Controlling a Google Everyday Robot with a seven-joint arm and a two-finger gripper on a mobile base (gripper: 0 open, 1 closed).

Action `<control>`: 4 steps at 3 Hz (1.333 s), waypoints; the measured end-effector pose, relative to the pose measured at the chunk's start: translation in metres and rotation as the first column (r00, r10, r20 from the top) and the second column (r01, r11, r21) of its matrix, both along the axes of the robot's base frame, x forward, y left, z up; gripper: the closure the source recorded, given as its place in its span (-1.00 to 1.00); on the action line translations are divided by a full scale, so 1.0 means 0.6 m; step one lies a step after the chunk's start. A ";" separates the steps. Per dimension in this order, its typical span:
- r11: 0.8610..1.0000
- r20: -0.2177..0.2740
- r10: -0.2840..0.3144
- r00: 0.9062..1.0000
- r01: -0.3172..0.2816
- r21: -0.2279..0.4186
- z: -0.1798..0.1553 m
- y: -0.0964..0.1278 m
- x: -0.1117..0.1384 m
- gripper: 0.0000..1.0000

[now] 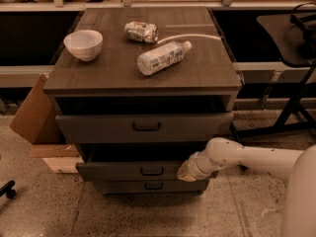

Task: Close middle drawer

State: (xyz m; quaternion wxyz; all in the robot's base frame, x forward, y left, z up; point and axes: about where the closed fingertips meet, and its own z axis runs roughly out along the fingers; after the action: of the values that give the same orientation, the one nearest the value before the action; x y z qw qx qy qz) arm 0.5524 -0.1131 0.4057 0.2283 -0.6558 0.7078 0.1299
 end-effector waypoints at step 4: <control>0.998 0.017 -0.061 0.998 0.061 -0.023 0.023 0.019 0.057 1.00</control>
Offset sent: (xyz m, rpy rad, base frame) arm 0.0342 0.0068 0.0087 -0.0411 0.0093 0.0230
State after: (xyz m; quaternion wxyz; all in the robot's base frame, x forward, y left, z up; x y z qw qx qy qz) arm 0.5866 -0.1017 0.4193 0.2305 -0.6375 0.7270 0.1092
